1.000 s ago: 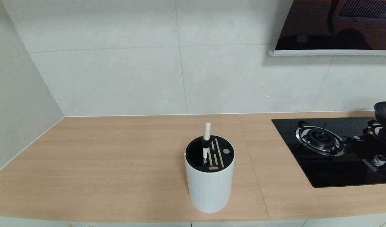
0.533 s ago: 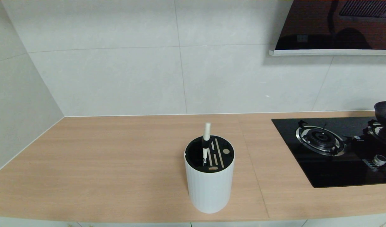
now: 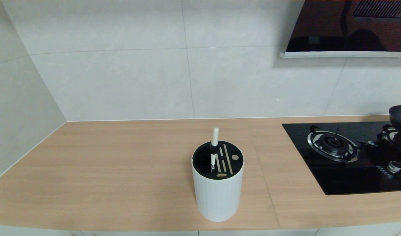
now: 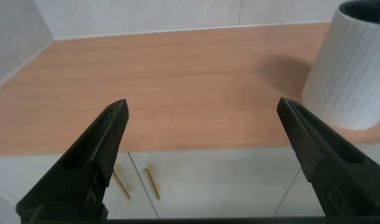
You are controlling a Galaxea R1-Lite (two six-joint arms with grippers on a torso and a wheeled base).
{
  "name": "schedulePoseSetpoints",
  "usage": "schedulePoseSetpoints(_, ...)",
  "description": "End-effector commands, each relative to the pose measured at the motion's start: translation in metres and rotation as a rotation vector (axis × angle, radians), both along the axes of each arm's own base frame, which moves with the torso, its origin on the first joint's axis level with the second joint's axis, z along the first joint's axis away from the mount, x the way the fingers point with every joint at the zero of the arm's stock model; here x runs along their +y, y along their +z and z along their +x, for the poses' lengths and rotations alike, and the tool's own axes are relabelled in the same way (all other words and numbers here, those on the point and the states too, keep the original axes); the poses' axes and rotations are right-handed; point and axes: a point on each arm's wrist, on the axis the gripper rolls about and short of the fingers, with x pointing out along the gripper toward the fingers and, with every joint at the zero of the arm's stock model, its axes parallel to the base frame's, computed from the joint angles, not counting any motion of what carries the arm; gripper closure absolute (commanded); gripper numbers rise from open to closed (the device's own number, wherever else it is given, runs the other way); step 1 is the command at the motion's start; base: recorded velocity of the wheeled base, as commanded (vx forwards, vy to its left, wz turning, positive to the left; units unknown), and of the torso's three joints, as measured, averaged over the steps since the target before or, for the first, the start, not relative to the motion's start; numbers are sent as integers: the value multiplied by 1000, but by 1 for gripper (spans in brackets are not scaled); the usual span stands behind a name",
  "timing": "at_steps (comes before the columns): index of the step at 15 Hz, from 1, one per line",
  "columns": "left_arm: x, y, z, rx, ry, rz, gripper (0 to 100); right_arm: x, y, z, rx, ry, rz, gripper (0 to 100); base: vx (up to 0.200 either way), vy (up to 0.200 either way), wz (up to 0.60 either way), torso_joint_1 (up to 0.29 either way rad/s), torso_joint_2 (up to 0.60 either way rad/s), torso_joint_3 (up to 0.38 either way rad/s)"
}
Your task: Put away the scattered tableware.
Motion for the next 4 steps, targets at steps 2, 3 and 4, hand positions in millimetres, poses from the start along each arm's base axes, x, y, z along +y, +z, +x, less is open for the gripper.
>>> schedulePoseSetpoints(2, 0, 0, 0, 2, 1, -20, 0, 0, 0, 0, 3, 3, 0, 0, 0, 0, 0, 0, 0, 0)
schedulePoseSetpoints(3, 0, 0, 0, 2, 2, -33, 0, 0, 0, 0, 4, 3, 0, 0, 0, 0, 0, 0, 0, 0)
schedulePoseSetpoints(4, 0, 0, 0, 2, 2, -33, 0, 0, 0, 0, 4, 3, 0, 0, 0, 0, 0, 0, 0, 0)
